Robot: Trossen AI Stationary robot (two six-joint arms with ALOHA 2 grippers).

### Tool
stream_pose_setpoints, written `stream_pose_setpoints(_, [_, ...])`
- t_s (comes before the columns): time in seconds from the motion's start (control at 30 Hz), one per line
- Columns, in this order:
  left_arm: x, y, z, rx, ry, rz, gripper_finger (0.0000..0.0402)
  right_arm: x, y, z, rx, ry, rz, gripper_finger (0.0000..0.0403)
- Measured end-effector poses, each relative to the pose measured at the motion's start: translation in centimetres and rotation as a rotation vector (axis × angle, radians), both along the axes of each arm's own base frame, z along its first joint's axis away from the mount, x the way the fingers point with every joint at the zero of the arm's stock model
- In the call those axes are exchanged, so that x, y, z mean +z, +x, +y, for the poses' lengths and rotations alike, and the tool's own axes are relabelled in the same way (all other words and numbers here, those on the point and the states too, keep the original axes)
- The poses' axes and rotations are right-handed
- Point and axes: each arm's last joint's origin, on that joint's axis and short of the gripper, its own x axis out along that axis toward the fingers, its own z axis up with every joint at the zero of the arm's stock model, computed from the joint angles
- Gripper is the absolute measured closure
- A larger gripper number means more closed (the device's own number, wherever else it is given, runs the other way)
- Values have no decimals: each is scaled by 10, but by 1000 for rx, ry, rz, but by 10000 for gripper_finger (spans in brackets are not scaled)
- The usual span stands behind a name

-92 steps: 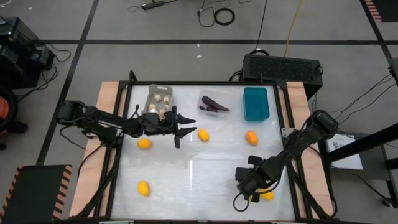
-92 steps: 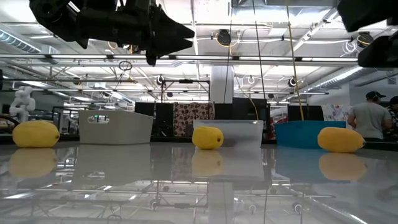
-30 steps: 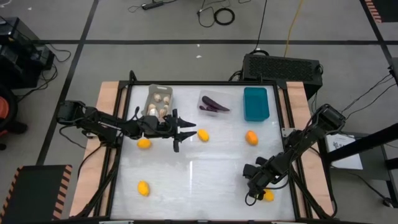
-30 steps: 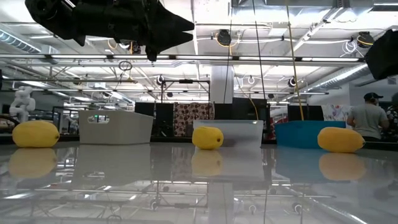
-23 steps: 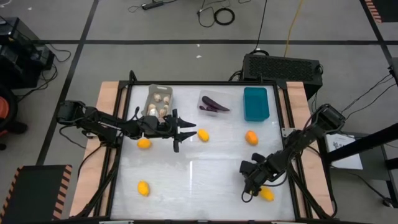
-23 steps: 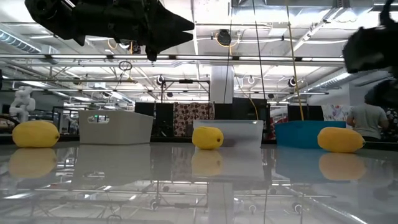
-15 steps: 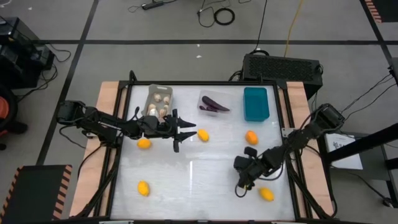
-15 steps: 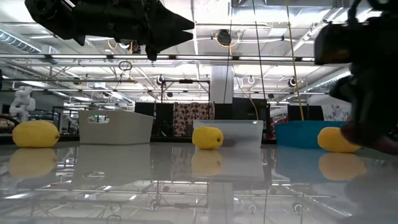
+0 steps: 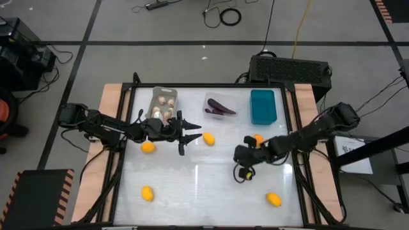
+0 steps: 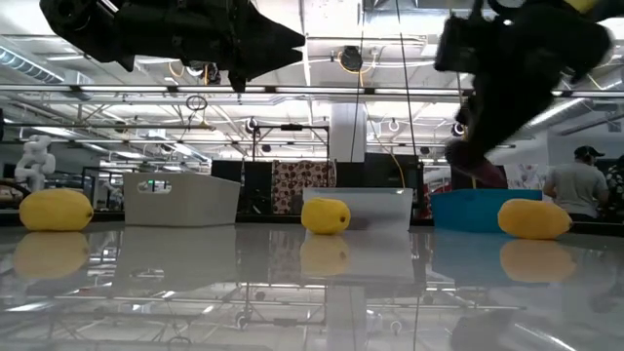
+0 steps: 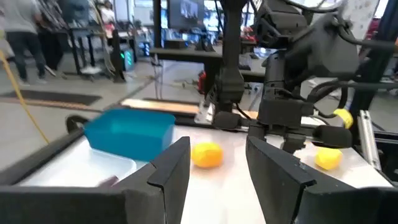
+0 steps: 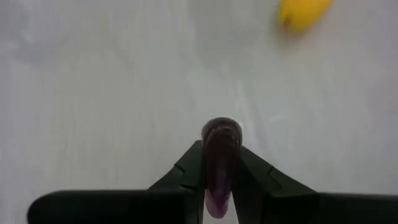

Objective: Sort produce into baskets
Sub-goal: Put the eggplant into the transparent bin

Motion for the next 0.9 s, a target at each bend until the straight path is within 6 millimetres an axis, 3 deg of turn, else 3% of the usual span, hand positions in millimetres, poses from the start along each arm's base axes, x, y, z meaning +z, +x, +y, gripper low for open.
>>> stream_pose_setpoints(0.27, [5,0,1,39,45,-49,238,27,17,-49,-70,-55,-210,353])
stream_pose_setpoints(0.57, [9,-1,3,65,177,-68,238,42,40,-124,-299,-298,-457,353])
stream_pose_setpoints(0.7, [9,0,4,74,178,-69,238,37,42,-161,-356,-336,-458,352])
stream_pose_setpoints(0.9, [8,0,9,90,203,-61,238,19,39,-196,-406,-272,-406,324])
